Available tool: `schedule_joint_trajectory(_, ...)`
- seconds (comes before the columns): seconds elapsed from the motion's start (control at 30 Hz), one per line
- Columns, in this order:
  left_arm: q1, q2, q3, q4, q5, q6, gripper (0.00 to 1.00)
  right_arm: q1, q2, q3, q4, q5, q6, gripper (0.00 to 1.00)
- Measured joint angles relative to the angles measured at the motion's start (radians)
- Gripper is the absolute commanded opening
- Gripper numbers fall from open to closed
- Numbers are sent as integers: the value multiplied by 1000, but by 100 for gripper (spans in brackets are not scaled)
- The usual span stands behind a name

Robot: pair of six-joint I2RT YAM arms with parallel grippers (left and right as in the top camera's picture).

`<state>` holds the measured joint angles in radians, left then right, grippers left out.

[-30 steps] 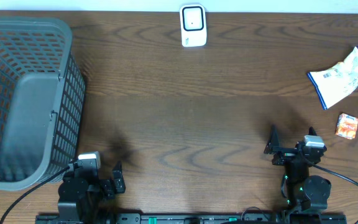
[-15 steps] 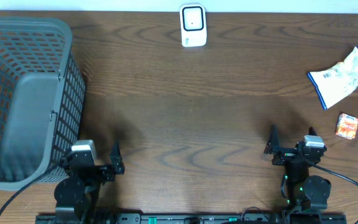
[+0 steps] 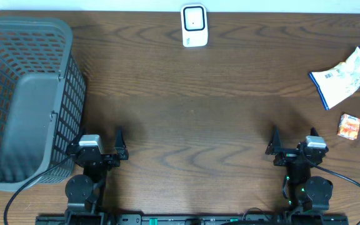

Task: Scan the item barcode

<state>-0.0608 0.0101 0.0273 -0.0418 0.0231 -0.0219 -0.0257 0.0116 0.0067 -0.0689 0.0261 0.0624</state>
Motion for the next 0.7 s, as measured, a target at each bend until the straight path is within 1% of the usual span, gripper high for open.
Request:
schedule_joint_trajectory(0.2,0,0,0,0,0,22,100,0,0,0,0,0,0,99)
schedule_joint_trajectory(0.7,0,0,0,0,0,23,100,0,0,0,0,0,0,99)
